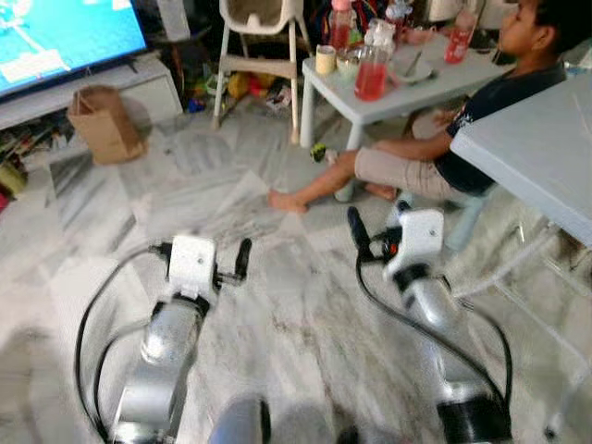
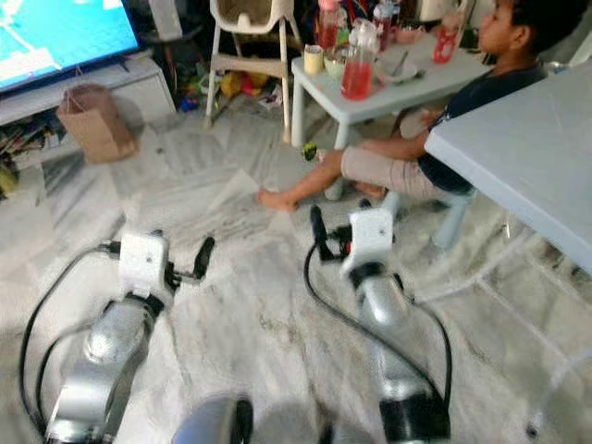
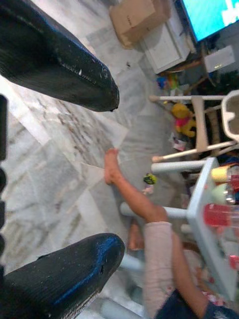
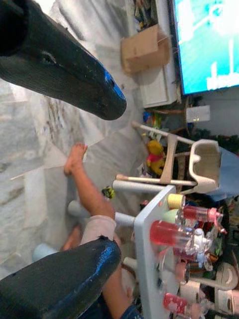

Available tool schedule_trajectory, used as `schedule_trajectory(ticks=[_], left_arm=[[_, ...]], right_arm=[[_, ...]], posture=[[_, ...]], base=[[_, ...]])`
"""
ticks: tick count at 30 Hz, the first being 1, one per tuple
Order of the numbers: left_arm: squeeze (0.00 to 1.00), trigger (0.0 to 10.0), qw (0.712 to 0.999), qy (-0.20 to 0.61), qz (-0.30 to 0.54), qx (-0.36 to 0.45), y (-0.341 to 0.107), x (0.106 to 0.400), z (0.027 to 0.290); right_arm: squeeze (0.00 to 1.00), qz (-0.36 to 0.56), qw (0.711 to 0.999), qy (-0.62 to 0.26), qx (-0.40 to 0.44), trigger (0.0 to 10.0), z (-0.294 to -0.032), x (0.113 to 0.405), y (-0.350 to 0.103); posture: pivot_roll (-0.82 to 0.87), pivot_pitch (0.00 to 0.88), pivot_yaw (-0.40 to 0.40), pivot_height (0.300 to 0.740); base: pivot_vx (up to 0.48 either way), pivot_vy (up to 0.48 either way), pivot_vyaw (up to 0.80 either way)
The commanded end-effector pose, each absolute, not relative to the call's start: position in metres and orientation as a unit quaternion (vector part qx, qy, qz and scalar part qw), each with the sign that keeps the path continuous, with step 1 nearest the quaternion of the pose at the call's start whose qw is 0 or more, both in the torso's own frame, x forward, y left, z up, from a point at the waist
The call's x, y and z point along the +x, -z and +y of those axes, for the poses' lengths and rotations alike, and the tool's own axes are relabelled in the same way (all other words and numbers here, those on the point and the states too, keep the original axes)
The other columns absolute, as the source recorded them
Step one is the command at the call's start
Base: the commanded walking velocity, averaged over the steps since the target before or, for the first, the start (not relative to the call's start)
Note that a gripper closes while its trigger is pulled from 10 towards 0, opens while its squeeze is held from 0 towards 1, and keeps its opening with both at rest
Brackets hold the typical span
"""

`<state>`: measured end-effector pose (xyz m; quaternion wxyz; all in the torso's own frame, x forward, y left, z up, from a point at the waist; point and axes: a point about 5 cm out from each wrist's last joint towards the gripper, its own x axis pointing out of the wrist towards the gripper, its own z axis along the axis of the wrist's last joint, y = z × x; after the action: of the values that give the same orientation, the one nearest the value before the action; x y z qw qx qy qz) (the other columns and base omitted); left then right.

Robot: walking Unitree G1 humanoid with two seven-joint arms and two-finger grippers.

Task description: Restocking fridge

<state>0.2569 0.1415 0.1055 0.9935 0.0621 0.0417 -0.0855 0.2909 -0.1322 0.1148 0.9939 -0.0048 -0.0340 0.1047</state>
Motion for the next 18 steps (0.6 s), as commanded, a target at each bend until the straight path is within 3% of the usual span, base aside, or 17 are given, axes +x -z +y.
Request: schedule_trajectory(ticks=[1, 4, 5, 6, 12, 18], left_arm=[[0.0, 10.0, 0.993, 0.08, 0.048, 0.066, -0.1031, 0.2545, 0.1413], [0.0, 10.0, 0.994, 0.083, 0.05, 0.052, -0.1026, 0.2542, 0.1411], [0.46, 10.0, 0.994, 0.084, 0.052, 0.049, -0.1025, 0.2541, 0.141], [1.0, 10.0, 0.994, 0.078, 0.05, 0.053, -0.103, 0.2542, 0.1418], [1.0, 10.0, 0.995, 0.069, 0.046, 0.062, -0.1038, 0.2553, 0.1436], [0.96, 10.0, 0.994, 0.079, 0.047, 0.067, -0.1031, 0.2556, 0.1417]], right_arm=[[0.0, -0.037, 0.994, -0.103, -0.006, 10.0, -0.1354, 0.2893, -0.1161], [0.0, -0.036, 0.994, -0.102, -0.005, 10.0, -0.1353, 0.2898, -0.1159], [0.0, -0.036, 0.994, -0.101, -0.005, 10.0, -0.1353, 0.29, -0.1158], [0.0, -0.036, 0.994, -0.101, -0.005, 10.0, -0.1352, 0.2902, -0.1158], [0.0, -0.037, 0.994, -0.106, -0.01, 10.0, -0.1344, 0.2903, -0.1159], [0.0, -0.038, 0.993, -0.11, -0.011, 10.0, -0.1324, 0.2896, -0.116]], posture=[[0.08, 0.089, 0.023, 0.74], [0.08, 0.089, 0.022, 0.74], [0.08, 0.089, 0.022, 0.74], [0.08, 0.089, 0.022, 0.74], [0.08, 0.088, 0.023, 0.74], [0.08, 0.087, 0.024, 0.74]], base=[[-0.307, 0.0, 0.0], [-0.305, 0.0, 0.0], [-0.262, 0.0, 0.0], [-0.259, 0.0, 0.0], [-0.25, 0.0, 0.0], [-0.253, 0.0, 0.78]])
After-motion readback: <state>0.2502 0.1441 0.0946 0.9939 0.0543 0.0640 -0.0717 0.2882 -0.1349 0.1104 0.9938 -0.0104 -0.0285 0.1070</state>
